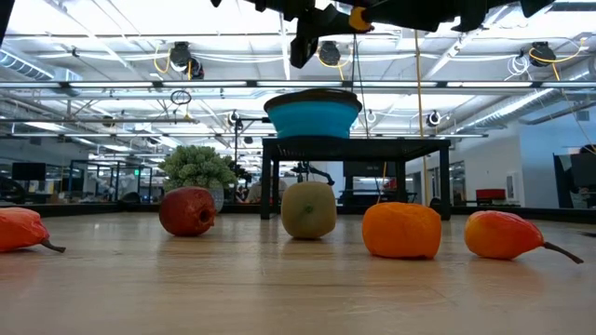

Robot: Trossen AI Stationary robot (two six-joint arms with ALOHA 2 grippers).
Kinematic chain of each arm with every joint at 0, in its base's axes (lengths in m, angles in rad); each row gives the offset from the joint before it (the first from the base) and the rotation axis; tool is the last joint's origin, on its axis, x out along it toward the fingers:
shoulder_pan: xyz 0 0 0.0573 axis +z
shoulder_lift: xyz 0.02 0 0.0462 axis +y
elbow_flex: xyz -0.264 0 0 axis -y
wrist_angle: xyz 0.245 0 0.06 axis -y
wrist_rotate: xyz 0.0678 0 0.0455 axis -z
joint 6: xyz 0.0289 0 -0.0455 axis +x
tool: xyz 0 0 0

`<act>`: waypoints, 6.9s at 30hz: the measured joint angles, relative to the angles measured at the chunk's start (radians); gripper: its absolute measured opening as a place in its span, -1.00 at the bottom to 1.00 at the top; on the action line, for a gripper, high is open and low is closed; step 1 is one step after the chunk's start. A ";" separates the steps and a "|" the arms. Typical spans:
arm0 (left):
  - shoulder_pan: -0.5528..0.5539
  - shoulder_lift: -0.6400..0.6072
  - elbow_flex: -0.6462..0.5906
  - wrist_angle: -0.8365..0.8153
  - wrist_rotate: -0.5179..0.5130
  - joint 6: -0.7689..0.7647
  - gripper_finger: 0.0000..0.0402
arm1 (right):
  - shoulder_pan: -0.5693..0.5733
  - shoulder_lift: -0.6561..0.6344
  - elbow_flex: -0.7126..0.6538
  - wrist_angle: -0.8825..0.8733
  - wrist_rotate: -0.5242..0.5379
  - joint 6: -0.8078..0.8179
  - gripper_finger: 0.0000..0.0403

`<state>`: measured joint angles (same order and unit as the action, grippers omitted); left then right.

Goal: Pick & Place Fruit
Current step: Put the peach into the blue strainer on the shelf

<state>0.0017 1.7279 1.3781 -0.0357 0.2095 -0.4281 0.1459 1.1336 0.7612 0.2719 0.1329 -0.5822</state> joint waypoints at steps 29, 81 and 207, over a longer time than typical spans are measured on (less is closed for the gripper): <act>0.049 -0.003 0.001 -0.166 0.061 0.044 -0.49 | 0.000 -0.002 0.001 -0.045 0.010 0.074 -0.16; 0.037 -0.004 0.000 -0.142 0.055 0.031 -0.49 | -0.016 -0.023 0.000 -0.100 0.047 0.073 -0.95; 0.031 -0.959 -0.732 0.010 -0.326 0.106 -0.97 | -0.609 0.229 0.344 -0.389 -0.209 -0.075 -1.00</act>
<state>0.0330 0.7686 0.6456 -0.0261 -0.1162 -0.3219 -0.4633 1.3624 1.1057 -0.1170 -0.0760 -0.6575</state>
